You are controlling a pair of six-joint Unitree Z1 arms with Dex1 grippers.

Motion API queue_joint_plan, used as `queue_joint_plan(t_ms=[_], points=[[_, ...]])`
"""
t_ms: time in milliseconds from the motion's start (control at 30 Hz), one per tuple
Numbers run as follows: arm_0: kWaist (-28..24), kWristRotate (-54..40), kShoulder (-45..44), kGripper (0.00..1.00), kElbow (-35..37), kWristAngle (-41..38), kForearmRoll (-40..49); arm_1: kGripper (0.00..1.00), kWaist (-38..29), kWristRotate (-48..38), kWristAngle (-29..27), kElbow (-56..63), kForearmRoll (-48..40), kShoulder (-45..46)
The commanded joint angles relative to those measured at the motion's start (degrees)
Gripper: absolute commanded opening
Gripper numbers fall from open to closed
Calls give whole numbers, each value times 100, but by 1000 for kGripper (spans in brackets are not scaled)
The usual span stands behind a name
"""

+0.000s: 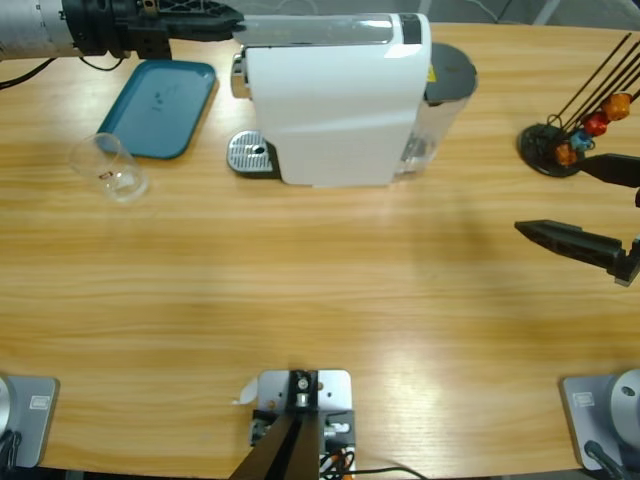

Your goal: Pour coffee

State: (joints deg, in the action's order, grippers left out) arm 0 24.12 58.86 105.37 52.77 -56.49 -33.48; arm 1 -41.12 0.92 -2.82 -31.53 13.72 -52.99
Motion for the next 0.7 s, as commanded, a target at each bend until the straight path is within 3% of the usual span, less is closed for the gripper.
queue_joint_plan(t_ms=[33, 500, 600, 700], points=[[92, 57, -98, 0, 5, -361, -384, 982, 43, -66, -61, 235, -63, 44], [44, -83, -817, 0, 220, -121, -22, 982, 43, -66, -49, 251, -72, 98], [174, -1089, -1479, 0, 332, 756, 1237, 982, 43, -75, -52, 252, -72, 123], [338, -2237, -2360, 0, 505, 2171, 2844, 982, 43, -75, -61, 252, -73, 123]])
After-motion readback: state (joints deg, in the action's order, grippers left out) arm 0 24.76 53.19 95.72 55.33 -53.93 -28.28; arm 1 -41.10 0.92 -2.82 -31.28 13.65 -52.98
